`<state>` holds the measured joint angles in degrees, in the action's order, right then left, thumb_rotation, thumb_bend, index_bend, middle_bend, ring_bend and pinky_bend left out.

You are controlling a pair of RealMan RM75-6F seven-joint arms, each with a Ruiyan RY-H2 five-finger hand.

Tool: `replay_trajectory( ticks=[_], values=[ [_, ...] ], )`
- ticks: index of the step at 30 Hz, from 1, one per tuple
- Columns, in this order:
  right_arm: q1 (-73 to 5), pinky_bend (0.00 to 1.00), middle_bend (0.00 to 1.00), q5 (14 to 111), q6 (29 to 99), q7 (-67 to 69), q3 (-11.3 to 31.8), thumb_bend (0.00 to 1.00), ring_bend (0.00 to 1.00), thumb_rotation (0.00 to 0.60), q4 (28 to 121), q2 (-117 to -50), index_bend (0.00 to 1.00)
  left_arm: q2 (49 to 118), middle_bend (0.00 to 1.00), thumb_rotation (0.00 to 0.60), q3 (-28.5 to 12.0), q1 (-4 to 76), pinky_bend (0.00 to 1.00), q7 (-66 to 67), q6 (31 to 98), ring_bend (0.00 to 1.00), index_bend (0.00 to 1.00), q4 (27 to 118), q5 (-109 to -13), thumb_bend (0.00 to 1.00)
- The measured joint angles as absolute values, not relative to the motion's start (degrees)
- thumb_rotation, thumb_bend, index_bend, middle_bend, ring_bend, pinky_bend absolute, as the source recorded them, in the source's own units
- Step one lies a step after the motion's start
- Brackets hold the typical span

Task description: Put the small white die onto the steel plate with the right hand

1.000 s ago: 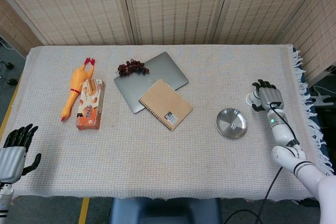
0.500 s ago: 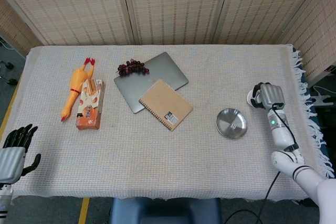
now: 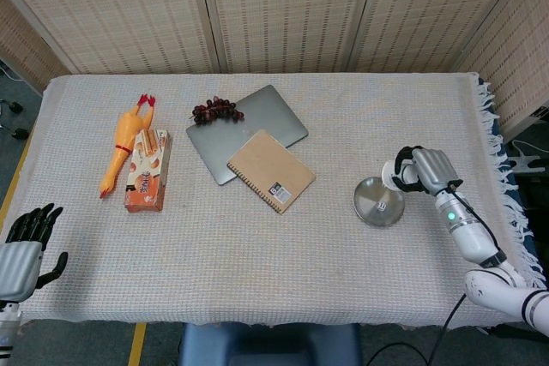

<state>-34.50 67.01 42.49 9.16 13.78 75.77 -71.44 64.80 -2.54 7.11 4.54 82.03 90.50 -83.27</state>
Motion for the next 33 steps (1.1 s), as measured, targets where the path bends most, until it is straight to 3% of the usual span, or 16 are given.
replay_trajectory(
  ticks=[7, 17, 33],
  values=[
    [-36.33, 0.49, 0.38, 66.69, 34.50, 11.40, 11.77, 0.27, 0.30, 0.600, 80.06, -68.64, 0.60, 64.65, 0.00, 0.600, -2.53, 7.21, 0.09, 4.21, 81.71, 0.00, 0.00, 90.41, -83.21, 0.42],
    [-38.82, 0.49, 0.38, 65.57, 30.93, 11.60, 10.11, 0.27, 0.30, 0.600, 77.31, -71.49, 0.60, 64.69, 0.00, 0.600, -2.64, 7.39, 0.10, 4.10, 81.23, 0.00, 0.00, 90.19, -82.84, 0.42],
    [-40.95, 0.50, 0.38, 62.07, 36.38, 3.73, 10.12, 0.27, 0.30, 0.600, 69.25, -78.66, 0.61, 64.93, 0.00, 0.600, -3.24, 7.48, 0.11, 4.66, 80.84, 0.00, 0.00, 90.00, -81.31, 0.42]
  ],
)
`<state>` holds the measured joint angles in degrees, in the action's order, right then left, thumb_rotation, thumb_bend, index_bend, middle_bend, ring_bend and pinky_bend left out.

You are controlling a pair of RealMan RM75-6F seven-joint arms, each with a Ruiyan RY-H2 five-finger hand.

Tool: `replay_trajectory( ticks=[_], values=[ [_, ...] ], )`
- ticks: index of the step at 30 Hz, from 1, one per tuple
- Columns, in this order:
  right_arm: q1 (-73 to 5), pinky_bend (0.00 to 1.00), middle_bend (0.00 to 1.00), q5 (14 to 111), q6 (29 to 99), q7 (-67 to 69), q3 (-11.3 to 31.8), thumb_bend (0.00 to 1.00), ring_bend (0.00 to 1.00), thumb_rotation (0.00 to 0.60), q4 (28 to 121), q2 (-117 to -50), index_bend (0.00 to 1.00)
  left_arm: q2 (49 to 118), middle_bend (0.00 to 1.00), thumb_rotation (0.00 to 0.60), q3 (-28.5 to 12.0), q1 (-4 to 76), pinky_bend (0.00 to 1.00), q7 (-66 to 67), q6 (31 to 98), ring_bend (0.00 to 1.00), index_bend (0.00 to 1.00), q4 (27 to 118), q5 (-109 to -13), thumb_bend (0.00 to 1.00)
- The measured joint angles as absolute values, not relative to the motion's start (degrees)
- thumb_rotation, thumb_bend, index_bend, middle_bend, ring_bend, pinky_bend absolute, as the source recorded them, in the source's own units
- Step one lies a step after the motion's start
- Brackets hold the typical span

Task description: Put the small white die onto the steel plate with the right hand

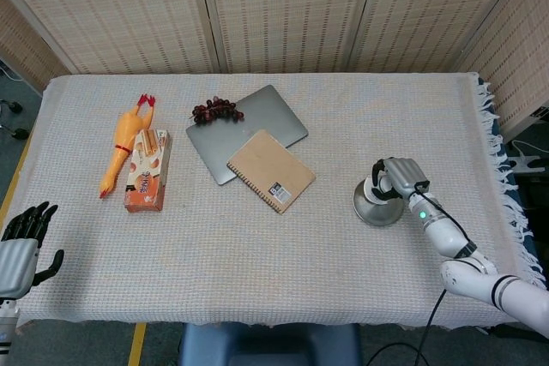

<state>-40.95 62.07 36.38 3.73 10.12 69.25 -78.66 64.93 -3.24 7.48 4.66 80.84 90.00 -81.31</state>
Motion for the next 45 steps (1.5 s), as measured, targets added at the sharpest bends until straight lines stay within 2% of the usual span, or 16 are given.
replay_trajectory(
  ticks=[11, 24, 29, 36, 45],
  values=[
    [-40.95, 0.49, 0.38, 63.53, 28.30, 7.72, 7.90, 0.27, 0.30, 0.600, 79.11, -69.46, 0.62, 64.98, 0.00, 0.600, -3.08, 7.53, 0.11, 4.83, 80.85, 0.00, 0.00, 90.12, -81.65, 0.42],
    [-43.20, 0.49, 0.38, 59.14, 34.87, -1.67, 8.37, 0.27, 0.30, 0.600, 69.37, -77.58, 0.62, 65.02, 0.00, 0.600, -3.00, 7.54, 0.12, 4.96, 80.81, 0.00, 0.00, 90.17, -81.65, 0.41],
    [-43.02, 0.49, 0.38, 58.41, 34.34, -1.63, 8.08, 0.27, 0.30, 0.600, 72.44, -75.95, 0.62, 64.94, 0.00, 0.600, -2.94, 7.25, 0.12, 4.83, 81.47, 0.00, 0.00, 90.33, -81.99, 0.42],
    [-42.50, 0.49, 0.38, 59.18, 29.64, 0.11, 5.85, 0.27, 0.30, 0.600, 79.56, -70.41, 0.62, 65.06, 0.00, 0.600, -2.87, 7.51, 0.12, 5.10, 80.90, 0.00, 0.00, 90.27, -81.96, 0.42],
    [-43.04, 0.50, 0.38, 58.34, 32.62, -0.16, 6.86, 0.27, 0.30, 0.600, 74.90, -73.49, 0.62, 65.16, 0.00, 0.600, -2.99, 7.58, 0.12, 5.24, 80.71, 0.00, 0.00, 90.09, -81.62, 0.41]
  ],
)
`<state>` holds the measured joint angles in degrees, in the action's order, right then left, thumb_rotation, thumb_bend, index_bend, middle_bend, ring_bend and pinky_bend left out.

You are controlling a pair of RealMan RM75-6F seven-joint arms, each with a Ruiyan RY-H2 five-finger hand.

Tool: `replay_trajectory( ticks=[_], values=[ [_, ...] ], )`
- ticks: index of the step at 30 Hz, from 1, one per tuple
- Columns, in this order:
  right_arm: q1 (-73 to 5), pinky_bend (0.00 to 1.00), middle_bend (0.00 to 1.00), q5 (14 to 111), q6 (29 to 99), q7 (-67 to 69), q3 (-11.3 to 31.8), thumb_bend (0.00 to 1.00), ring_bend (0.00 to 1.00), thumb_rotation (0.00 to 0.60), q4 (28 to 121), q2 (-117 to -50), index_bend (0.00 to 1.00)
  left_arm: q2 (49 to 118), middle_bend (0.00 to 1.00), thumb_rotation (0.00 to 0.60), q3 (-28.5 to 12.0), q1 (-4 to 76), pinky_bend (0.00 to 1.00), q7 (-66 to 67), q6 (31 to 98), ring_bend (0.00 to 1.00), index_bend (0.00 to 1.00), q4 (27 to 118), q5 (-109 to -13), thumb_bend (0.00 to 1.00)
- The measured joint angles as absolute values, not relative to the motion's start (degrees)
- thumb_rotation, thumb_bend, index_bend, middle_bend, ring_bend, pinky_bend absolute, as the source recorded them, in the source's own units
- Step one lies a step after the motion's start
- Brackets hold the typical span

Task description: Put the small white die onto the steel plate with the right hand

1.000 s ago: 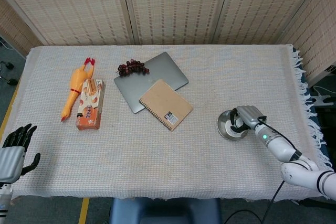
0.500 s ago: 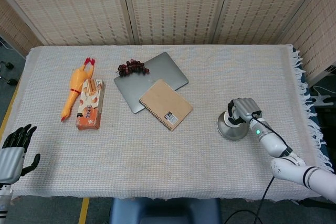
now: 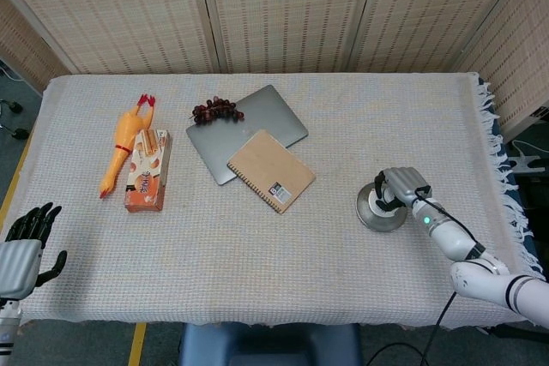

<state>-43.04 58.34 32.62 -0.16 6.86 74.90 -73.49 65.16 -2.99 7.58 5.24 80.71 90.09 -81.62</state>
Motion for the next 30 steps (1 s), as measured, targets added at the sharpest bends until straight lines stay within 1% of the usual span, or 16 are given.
replay_trajectory(
  ticks=[4, 9, 15, 17, 23, 30],
  values=[
    [-44.01, 0.50, 0.38, 55.52, 33.38, -2.30, 7.26, 0.27, 0.30, 0.600, 72.21, -75.56, 0.62, 65.34, 0.00, 0.600, -3.09, 7.74, 0.12, 5.69, 80.20, 0.00, 0.00, 90.01, -81.00, 0.42],
    [-44.49, 0.50, 0.38, 54.37, 33.08, -3.16, 7.11, 0.27, 0.30, 0.600, 72.56, -75.74, 0.62, 65.23, 0.00, 0.600, -3.15, 7.63, 0.12, 5.43, 80.57, 0.00, 0.00, 90.12, -81.09, 0.42],
    [-43.82, 0.50, 0.38, 55.20, 31.51, -2.23, 6.08, 0.27, 0.30, 0.600, 77.01, -72.03, 0.62, 65.34, 0.00, 0.600, -3.11, 7.70, 0.12, 5.57, 80.51, 0.00, 0.00, 90.05, -81.28, 0.42],
    [-43.59, 0.50, 0.38, 55.34, 31.39, -1.41, 6.08, 0.27, 0.30, 0.600, 77.15, -71.65, 0.62, 65.36, 0.00, 0.600, -3.00, 7.72, 0.12, 5.66, 80.53, 0.00, 0.00, 90.15, -81.53, 0.42],
    [-42.29, 0.50, 0.38, 57.12, 33.56, 1.90, 7.33, 0.27, 0.30, 0.600, 76.85, -71.67, 0.62, 65.30, 0.00, 0.600, -3.04, 7.36, 0.12, 5.78, 81.35, 0.00, 0.00, 90.37, -81.61, 0.42],
    [-40.57, 0.50, 0.38, 57.47, 35.07, 6.26, 9.11, 0.27, 0.30, 0.600, 75.09, -69.00, 0.62, 65.21, 0.00, 0.600, -2.92, 7.42, 0.12, 5.78, 81.31, 0.00, 0.00, 90.47, -81.95, 0.42]
  ],
)
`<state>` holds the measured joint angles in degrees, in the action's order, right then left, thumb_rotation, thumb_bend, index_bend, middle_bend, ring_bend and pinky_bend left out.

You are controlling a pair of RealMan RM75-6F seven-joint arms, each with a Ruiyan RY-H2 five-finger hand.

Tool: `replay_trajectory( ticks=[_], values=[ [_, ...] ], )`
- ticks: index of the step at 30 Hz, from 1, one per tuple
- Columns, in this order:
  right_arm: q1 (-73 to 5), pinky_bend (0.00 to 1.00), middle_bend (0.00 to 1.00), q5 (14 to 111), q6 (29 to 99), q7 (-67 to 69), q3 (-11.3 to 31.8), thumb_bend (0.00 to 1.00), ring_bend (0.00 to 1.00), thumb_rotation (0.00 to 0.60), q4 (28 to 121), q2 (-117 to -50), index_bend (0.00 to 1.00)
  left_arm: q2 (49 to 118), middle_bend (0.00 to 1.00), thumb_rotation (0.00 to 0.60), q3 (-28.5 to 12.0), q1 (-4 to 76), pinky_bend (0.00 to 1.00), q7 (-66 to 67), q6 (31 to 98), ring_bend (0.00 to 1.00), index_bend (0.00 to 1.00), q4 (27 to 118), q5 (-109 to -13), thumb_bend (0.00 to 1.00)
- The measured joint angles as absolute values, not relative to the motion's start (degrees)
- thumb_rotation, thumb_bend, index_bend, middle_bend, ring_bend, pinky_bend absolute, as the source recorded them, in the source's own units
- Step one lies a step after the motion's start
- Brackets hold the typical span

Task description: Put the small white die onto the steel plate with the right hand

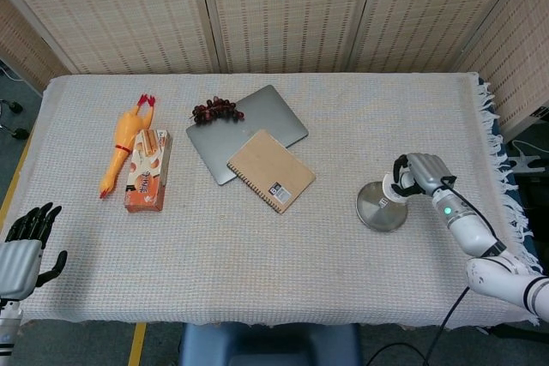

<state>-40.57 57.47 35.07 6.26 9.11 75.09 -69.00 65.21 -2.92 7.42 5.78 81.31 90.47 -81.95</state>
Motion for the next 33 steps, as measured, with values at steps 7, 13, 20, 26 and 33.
replay_trajectory(
  ticks=[7, 13, 20, 26, 33],
  values=[
    [-40.98, 0.49, 0.38, 52.16, 33.51, 2.42, 8.07, 0.29, 0.30, 0.600, 64.38, -72.39, 0.62, 65.50, 0.00, 0.600, -2.78, 7.63, 0.12, 6.68, 80.97, 0.00, 0.00, 90.58, -82.07, 0.42],
    [-41.10, 0.45, 0.37, 47.67, 28.71, 1.32, 7.21, 0.29, 0.29, 0.600, 56.07, -78.13, 0.53, 65.80, 0.00, 0.600, -2.90, 7.72, 0.12, 7.10, 80.76, 0.00, 0.00, 90.43, -81.62, 0.42],
    [-40.81, 0.12, 0.00, 49.50, 22.93, 3.13, 7.00, 0.29, 0.00, 0.600, 55.60, -78.26, 0.00, 65.72, 0.00, 0.600, -2.88, 7.80, 0.12, 7.38, 80.44, 0.00, 0.00, 90.46, -81.36, 0.43],
    [-38.78, 0.01, 0.00, 52.88, 28.40, 3.85, 7.29, 0.29, 0.00, 0.600, 60.64, -75.35, 0.00, 65.49, 0.00, 0.600, -2.97, 7.79, 0.12, 6.62, 80.36, 0.00, 0.00, 90.45, -81.23, 0.43],
    [-33.56, 0.00, 0.00, 58.56, 44.57, 3.68, 7.69, 0.29, 0.00, 0.600, 69.56, -71.72, 0.00, 65.52, 0.00, 0.600, -2.96, 7.71, 0.12, 6.30, 81.16, 0.00, 0.00, 90.44, -81.98, 0.43]
  ],
)
